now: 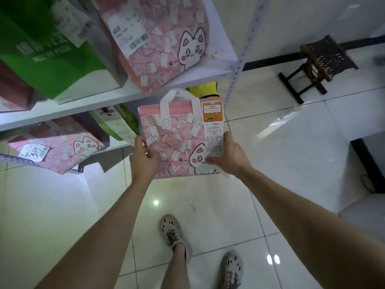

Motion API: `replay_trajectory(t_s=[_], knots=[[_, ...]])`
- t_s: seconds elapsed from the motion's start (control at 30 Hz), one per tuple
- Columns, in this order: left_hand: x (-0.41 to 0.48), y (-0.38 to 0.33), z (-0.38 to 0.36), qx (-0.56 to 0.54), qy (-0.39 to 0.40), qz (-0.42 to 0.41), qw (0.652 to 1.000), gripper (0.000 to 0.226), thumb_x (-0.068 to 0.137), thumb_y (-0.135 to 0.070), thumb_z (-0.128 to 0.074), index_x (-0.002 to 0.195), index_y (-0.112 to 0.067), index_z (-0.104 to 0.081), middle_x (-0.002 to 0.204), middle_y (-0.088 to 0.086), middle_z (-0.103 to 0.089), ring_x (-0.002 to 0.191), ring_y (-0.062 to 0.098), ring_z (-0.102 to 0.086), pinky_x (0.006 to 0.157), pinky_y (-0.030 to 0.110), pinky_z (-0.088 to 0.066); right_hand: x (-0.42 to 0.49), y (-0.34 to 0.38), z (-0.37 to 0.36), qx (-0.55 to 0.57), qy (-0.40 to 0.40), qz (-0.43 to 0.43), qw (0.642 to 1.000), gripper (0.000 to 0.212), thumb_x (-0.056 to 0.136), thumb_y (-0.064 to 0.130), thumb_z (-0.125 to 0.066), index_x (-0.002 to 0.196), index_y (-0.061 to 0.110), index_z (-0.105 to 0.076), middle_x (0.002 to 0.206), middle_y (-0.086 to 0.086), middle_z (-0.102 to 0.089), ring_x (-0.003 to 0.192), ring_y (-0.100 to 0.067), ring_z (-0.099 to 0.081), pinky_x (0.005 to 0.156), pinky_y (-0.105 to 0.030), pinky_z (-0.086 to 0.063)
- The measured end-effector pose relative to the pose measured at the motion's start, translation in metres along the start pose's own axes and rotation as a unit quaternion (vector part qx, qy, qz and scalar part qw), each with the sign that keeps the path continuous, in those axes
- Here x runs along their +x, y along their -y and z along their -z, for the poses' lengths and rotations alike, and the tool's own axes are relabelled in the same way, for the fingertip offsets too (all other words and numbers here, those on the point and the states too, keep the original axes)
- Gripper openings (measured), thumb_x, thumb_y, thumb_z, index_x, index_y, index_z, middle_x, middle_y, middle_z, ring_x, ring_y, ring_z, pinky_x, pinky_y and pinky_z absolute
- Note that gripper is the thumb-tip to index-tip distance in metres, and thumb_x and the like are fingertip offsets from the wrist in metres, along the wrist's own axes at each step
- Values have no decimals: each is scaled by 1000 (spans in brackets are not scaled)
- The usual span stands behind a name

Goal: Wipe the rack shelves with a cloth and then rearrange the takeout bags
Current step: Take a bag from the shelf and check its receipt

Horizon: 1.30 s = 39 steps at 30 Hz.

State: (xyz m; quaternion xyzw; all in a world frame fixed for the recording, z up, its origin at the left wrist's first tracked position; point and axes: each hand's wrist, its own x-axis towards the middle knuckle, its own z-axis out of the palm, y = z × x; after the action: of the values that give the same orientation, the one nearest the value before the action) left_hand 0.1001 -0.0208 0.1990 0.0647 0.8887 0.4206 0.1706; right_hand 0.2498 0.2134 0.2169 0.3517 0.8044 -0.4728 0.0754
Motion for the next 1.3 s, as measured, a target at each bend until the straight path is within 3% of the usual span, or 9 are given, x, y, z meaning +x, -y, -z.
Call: replay_trajectory(t_s=[0.17,0.37,0.53,0.6,0.67,0.83,1.03,1.17,1.3], knots=[[-68,-61,6,-9,3,-20,1000,24,109,-9,-54,126,-24,-49,115,6,-73,105,29,-72,88,49,-63,-83,3,74,-13,-28,12,999,65,73,32,-91,125,29,-53,122,7,-75,103,-22,-75,79,-44,-67],[-116,-172,14,-32,-8,-108,994,28,107,-10,-58,126,-29,-52,109,-7,-71,92,12,-67,72,24,-47,-163,35,188,82,-64,30,994,22,92,52,-77,109,37,-73,106,15,-79,88,-9,-79,63,-23,-64],[-129,-276,19,-19,3,-173,985,37,108,-17,-58,135,-35,-40,101,-21,-64,83,-1,-64,54,15,-44,-204,68,272,93,-185,69,976,30,104,43,-65,122,21,-76,119,6,-75,81,3,-68,51,-9,-52],[-140,-306,17,-28,2,-181,983,44,106,-25,-66,138,-32,-36,117,-14,-61,89,3,-64,63,10,-50,-212,79,295,97,-236,79,964,31,104,40,-65,122,18,-78,121,2,-77,87,-9,-74,62,-18,-59],[-152,-323,11,-24,-14,-182,983,43,102,-32,-73,131,-24,-42,120,-2,-62,96,16,-65,79,31,-57,-218,89,312,113,-282,80,949,32,104,39,-65,120,16,-79,122,-1,-78,94,-17,-76,72,-32,-65],[-183,-338,-26,-16,210,-221,952,22,102,-37,-74,111,-18,-70,109,-6,-76,102,6,-70,103,40,-56,-219,100,347,127,-367,71,919,32,104,40,-64,114,15,-81,116,-1,-79,82,-9,-75,71,-33,-68],[-208,-380,-66,-42,415,-199,887,80,73,-65,-87,139,-26,-64,145,-13,-65,138,1,-56,114,29,-47,-215,114,386,127,-424,55,895,30,102,36,-65,110,13,-82,114,-5,-80,89,-21,-78,73,-44,-68],[-197,-414,-81,-122,449,-174,868,20,98,-22,-78,118,-19,-76,130,-6,-77,128,10,-68,119,41,-49,-216,123,409,129,-446,58,884,30,102,35,-64,113,13,-82,115,-6,-80,93,-25,-78,76,-47,-67],[-171,-435,-68,-266,543,-39,795,12,114,-17,-50,111,-6,-54,130,22,-75,124,37,-73,113,53,-52,-216,121,426,122,-463,42,877,28,104,35,-64,111,14,-82,111,-2,-80,90,-21,-77,76,-45,-67]])
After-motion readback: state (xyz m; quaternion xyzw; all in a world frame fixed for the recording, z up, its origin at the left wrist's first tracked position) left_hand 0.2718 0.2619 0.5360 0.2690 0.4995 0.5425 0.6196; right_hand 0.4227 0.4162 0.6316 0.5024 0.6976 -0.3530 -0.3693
